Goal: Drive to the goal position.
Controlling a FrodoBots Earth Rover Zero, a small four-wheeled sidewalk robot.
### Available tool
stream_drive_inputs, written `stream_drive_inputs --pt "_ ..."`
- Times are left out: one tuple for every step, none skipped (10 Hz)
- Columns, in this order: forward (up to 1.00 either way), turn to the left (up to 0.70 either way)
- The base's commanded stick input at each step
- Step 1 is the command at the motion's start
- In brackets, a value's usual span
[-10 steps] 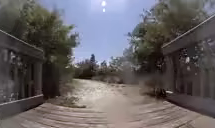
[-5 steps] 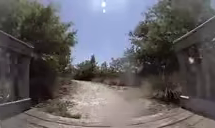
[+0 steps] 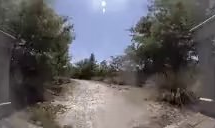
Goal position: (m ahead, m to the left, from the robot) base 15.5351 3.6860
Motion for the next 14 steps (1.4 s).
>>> stream_drive_inputs --pt "0.70 0.14" --pt "0.70 0.14" --pt "0.70 0.14" --pt "0.70 0.14" --pt "0.70 0.00" --pt "0.70 0.00" --pt "0.70 0.00" --pt "0.70 0.00" --pt "0.70 0.00" --pt "0.70 0.00" --pt "0.70 0.00" --pt "0.70 0.00" --pt "0.70 0.00" --pt "0.70 0.00"
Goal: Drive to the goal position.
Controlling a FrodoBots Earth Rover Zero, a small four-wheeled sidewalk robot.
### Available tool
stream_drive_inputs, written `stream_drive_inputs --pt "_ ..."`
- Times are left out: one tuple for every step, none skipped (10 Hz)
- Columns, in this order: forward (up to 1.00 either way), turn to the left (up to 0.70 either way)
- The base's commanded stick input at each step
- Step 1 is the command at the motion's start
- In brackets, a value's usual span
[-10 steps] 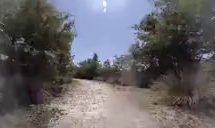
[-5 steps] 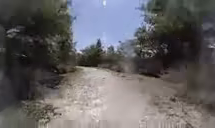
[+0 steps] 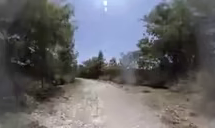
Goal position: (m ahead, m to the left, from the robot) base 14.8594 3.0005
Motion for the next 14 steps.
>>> stream_drive_inputs --pt "0.70 0.00" --pt "0.70 0.00" --pt "0.70 0.00" --pt "0.70 0.00" --pt "0.70 0.00" --pt "0.70 0.00" --pt "0.70 0.00" --pt "0.70 0.00" --pt "0.70 0.00" --pt "0.70 0.00" --pt "0.70 0.00" --pt "0.70 0.00" --pt "0.70 0.00" --pt "0.70 0.00"
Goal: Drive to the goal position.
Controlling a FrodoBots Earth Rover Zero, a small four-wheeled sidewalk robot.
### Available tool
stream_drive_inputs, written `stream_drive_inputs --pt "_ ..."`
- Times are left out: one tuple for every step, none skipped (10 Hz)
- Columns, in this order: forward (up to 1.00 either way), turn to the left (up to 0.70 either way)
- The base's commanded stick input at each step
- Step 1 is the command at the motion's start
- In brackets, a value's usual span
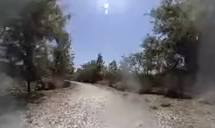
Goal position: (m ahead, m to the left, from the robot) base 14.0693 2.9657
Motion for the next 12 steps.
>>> stream_drive_inputs --pt "0.70 0.14" --pt "0.70 0.14" --pt "0.70 0.14" --pt "0.70 0.14" --pt "0.70 0.14" --pt "0.70 0.14" --pt "0.70 0.14" --pt "0.70 0.08" --pt "0.70 0.00" --pt "0.70 0.00" --pt "0.70 0.00" --pt "0.70 0.00"
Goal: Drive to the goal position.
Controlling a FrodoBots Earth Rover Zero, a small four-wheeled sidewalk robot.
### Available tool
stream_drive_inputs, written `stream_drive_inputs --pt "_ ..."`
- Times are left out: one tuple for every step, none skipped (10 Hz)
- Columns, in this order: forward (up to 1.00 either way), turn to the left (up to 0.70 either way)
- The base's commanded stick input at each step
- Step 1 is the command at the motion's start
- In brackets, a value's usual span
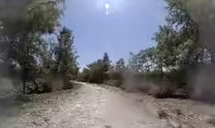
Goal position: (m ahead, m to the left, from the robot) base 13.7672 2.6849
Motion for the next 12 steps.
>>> stream_drive_inputs --pt "0.70 0.00" --pt "0.70 0.00" --pt "0.70 0.00" --pt "0.70 0.00" --pt "0.70 0.00" --pt "0.70 0.00" --pt "0.70 0.00" --pt "0.70 0.07" --pt "0.70 0.14" --pt "0.70 0.14" --pt "0.70 0.14" --pt "0.70 0.14"
